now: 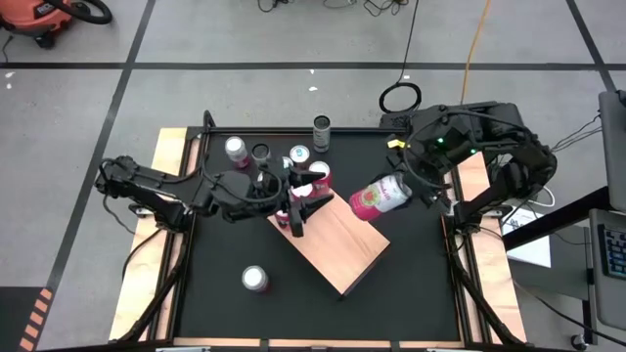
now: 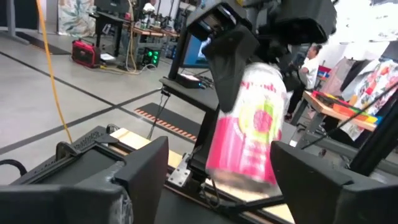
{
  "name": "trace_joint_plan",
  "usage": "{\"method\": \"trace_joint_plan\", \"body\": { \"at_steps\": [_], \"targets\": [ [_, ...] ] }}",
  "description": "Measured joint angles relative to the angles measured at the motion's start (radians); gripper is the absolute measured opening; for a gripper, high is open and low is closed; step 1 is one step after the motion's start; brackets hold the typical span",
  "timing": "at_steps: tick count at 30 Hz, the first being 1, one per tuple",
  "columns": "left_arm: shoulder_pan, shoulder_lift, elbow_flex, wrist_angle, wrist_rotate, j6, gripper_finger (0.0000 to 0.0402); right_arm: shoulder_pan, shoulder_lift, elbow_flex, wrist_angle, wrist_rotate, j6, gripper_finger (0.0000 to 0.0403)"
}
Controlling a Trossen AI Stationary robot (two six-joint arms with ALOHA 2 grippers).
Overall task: Place canned beverage on shelf
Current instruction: Put the right pink soda can on the shelf
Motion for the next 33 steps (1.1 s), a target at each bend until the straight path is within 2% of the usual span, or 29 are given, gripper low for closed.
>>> {"method": "trace_joint_plan", "body": {
  "at_steps": [5, 13, 17, 23, 27, 30, 33],
  "targets": [
    [-0.003, 0.000, 0.000, 0.013, 0.002, 0.014, 0.0292, 0.000, 0.017, 0.000, 0.038, 0.000, -0.055, 0.0279],
    [-0.063, 0.000, 0.000, 0.053, -0.039, 0.187, 0.0293, 0.000, 0.038, 0.000, 0.102, 0.000, -0.056, 0.0279],
    [-0.072, 0.011, 0.000, 0.052, -0.053, 0.188, 0.0293, 0.000, 0.048, 0.000, 0.115, 0.047, -0.040, 0.0279],
    [-0.072, 0.064, 0.000, 0.053, -0.049, 0.166, 0.0293, -0.001, 0.065, 0.000, 0.147, 0.049, -0.019, 0.0279],
    [-0.074, 0.088, 0.000, 0.066, -0.113, 0.170, 0.0293, 0.000, 0.076, 0.000, 0.152, 0.048, -0.005, 0.0279],
    [-0.076, 0.096, 0.001, 0.069, -0.164, 0.228, 0.0293, 0.000, 0.083, 0.000, 0.163, 0.048, -0.004, 0.0279],
    [-0.078, 0.097, 0.002, 0.062, -0.168, 0.261, 0.0293, 0.000, 0.084, 0.000, 0.173, 0.046, 0.001, 0.0279]
  ]
}}
